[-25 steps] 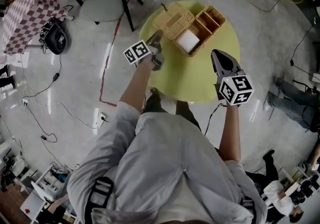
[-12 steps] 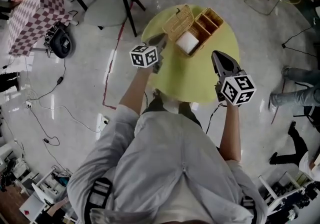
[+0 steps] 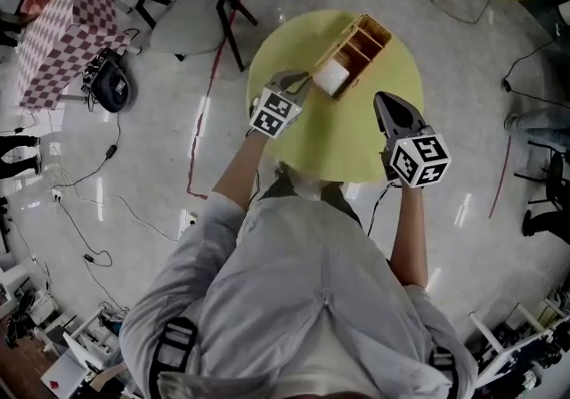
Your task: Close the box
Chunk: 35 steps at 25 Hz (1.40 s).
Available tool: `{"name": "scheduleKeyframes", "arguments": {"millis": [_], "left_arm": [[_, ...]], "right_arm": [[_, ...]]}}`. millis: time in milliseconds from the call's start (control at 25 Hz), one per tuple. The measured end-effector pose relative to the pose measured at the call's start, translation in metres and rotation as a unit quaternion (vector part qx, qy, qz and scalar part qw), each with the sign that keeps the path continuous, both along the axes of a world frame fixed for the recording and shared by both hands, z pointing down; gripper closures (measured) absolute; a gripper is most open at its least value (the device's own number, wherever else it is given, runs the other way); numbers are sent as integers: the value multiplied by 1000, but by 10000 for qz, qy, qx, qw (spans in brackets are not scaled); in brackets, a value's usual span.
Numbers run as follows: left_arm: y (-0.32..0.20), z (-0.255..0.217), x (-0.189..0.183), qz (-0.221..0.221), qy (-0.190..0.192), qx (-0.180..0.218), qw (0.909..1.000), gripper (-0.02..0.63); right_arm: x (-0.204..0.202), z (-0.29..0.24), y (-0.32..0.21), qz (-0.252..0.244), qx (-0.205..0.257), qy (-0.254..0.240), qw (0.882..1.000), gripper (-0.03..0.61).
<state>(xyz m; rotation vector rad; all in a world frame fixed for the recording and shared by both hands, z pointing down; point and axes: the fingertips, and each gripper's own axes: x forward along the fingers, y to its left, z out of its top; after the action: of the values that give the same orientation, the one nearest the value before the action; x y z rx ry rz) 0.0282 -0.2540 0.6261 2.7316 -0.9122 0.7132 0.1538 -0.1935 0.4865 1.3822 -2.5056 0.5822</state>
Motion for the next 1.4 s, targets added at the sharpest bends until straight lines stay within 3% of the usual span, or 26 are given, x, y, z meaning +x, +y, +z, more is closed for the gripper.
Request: {"name": "scheduleKeyframes", "arguments": {"millis": [280,520,600,920,1080,1240,1400], "left_arm": [[23,26,25,618,-999,258,9927,535],[36,55,40,1099,-1781,410,9770,536],[37,61,42,1143,-1924,346,9740,575],[33,68,44,1315,-2056,58,9697,575],[33,64,41,1125,-1739,-257,9780,575],[22,34,36,576,-884,-445,9934,575],[-4,-25,30,104,-28,-279,9996,577]], "right_arm": [[14,6,4,199,-233,-215,9993,561],[26,18,10,310,-290,-301,9986,561],[30,20,10,346,-305,-299,9985,561],[36,17,7,347,-157,-329,9987,561],[33,13,8,305,-88,-239,9992,561],[40,-1,1,346,281,279,9986,561],[43,-23,-10,349,514,656,9959,561]]}}
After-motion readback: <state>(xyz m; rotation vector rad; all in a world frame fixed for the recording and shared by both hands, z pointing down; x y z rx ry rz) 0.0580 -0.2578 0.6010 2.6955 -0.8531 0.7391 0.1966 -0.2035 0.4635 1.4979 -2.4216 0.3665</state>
